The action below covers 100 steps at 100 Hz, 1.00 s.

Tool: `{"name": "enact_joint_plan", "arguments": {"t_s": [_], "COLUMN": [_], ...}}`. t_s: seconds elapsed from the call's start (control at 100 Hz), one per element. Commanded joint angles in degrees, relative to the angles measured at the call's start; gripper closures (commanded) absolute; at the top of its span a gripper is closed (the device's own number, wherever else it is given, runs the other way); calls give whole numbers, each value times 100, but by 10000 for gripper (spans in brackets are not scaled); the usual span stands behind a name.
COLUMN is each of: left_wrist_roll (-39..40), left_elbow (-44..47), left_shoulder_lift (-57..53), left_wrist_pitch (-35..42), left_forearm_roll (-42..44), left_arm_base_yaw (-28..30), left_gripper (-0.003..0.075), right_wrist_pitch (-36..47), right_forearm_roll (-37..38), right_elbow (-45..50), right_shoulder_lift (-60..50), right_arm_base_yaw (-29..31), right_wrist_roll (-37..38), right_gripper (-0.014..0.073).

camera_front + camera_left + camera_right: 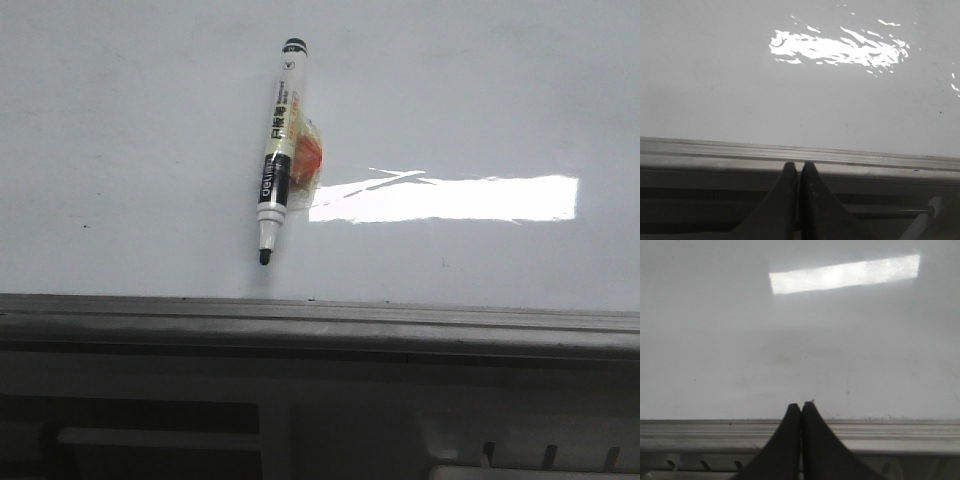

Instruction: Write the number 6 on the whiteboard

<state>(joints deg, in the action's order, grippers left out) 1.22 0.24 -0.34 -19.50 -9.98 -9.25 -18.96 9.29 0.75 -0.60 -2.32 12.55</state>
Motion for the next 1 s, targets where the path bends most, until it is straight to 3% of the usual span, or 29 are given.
{"name": "enact_joint_plan", "arguments": {"t_s": [0.0,0.99], "left_wrist_roll": [29,29], "left_elbow": [257,257], "left_shoulder_lift": [-172,-172], "left_wrist_pitch": [305,305], "left_forearm_roll": [-36,30], "left_arm_base_yaw": [3,3], "left_gripper": [739,739], "right_wrist_pitch": [103,103], "right_forearm_roll": [31,31], "right_elbow": [157,157], "right_shoulder_lift": [-112,-112], "right_arm_base_yaw": [27,27], "right_wrist_roll": [-16,-16], "right_gripper": [658,658]}}
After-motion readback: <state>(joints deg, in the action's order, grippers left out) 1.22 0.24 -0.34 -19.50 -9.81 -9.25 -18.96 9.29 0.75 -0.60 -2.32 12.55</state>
